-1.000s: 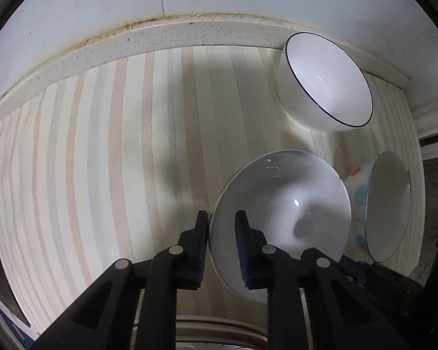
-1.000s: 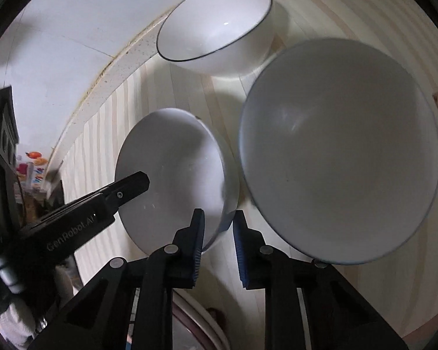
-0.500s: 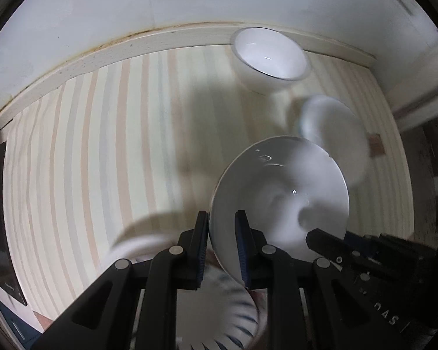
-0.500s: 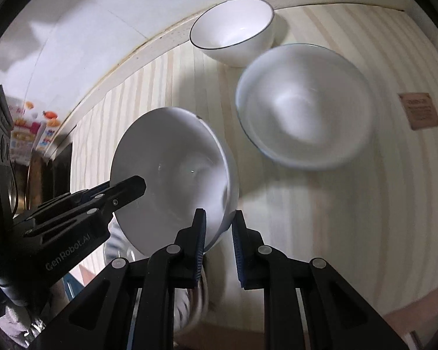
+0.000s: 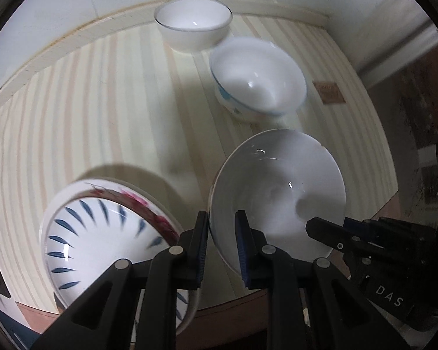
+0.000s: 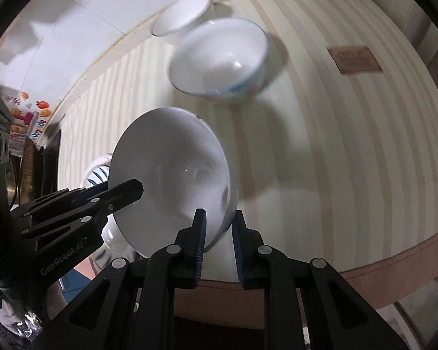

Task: Organize plates and bowls
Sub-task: 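Lift the white bowl with both tools and carry it toward the plate stack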

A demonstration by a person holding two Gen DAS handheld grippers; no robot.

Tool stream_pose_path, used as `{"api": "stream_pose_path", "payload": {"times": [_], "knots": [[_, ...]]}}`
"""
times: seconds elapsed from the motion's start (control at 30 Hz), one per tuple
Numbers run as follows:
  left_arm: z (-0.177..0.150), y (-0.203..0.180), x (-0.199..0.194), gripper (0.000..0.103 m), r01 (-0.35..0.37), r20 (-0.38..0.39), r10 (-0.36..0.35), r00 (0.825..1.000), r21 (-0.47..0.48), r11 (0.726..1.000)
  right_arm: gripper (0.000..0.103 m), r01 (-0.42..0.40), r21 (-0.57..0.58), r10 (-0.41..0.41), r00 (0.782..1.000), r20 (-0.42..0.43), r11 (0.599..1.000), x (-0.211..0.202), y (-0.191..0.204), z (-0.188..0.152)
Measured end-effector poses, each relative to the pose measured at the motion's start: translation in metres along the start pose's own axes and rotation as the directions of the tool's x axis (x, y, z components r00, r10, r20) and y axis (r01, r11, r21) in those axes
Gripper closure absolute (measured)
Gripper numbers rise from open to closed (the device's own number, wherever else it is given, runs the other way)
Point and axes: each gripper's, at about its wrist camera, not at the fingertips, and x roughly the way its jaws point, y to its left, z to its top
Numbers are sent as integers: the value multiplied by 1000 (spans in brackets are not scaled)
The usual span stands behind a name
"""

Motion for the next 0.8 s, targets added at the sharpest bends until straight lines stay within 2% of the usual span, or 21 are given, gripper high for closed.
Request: {"api": "stream_pose_path", "payload": {"times": [0.37,0.8], "knots": [[-12,-19,39,87,-3,-82,6,997,33,999,83,24,39,-22,999,-41,999,25,-33,-10],[-16,-46,45,87,-45,-75,50,996,74,996,83,22,42,-19,997,-77,999,28,-51,-19]]}}
